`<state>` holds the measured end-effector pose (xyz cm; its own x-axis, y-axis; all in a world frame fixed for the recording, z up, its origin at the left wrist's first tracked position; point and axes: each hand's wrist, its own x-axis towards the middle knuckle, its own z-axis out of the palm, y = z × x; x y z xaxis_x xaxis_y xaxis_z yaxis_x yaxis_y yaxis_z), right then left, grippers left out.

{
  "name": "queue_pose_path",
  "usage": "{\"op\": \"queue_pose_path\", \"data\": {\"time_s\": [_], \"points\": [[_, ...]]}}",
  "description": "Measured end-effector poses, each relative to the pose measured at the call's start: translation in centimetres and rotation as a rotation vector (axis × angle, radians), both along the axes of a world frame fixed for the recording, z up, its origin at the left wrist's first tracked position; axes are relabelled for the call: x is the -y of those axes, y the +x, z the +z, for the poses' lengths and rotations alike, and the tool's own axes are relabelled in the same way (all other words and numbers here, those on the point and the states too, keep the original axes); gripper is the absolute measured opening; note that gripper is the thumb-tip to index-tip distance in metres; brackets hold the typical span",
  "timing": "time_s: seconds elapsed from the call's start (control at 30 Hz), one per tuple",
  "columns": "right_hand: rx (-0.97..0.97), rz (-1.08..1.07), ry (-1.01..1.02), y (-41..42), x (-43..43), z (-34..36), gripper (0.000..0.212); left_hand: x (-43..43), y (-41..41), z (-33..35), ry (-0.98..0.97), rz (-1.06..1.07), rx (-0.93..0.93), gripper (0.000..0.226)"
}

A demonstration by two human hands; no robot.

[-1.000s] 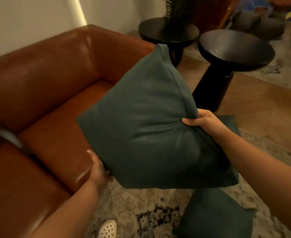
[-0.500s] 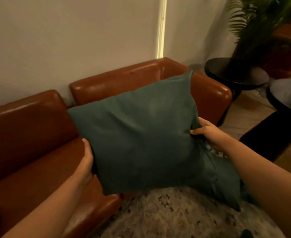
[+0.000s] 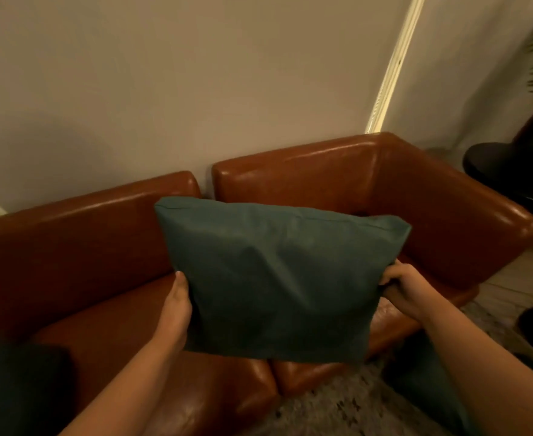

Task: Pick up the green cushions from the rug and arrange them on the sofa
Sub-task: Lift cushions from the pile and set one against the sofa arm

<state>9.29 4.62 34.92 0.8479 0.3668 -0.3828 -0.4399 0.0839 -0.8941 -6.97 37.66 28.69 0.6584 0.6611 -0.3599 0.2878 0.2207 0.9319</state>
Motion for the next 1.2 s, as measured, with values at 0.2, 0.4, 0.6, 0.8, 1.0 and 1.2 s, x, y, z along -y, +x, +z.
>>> {"op": "queue_pose_path", "data": {"time_s": [0.2,0.4,0.6,0.8,1.0,1.2], "points": [[-0.122,0.113,0.191,0.6,-1.8,0.3,0.053,-4.6,0.3,0.1,-0.012,-0.005,0.040,0.088],[-0.099,0.029,0.031,2.1,-3.1,0.1,0.035,-4.6,3.5,0.4,-0.077,-0.011,0.076,0.046],[-0.050,-0.191,-0.030,6.4,-0.6,0.3,0.038,-1.4,9.8,1.1,-0.183,-0.019,0.072,0.055],[-0.116,-0.332,-0.042,13.0,6.2,-1.3,0.067,5.3,19.5,1.7,-0.160,-0.175,0.157,0.051],[-0.177,-0.345,-0.096,21.5,13.3,-3.1,0.098,11.9,31.2,1.7,-0.139,-0.251,0.073,0.065],[-0.217,-0.425,-0.029,27.6,19.8,-5.7,0.076,17.6,42.1,0.1,-0.093,-0.299,-0.030,0.061]]}}
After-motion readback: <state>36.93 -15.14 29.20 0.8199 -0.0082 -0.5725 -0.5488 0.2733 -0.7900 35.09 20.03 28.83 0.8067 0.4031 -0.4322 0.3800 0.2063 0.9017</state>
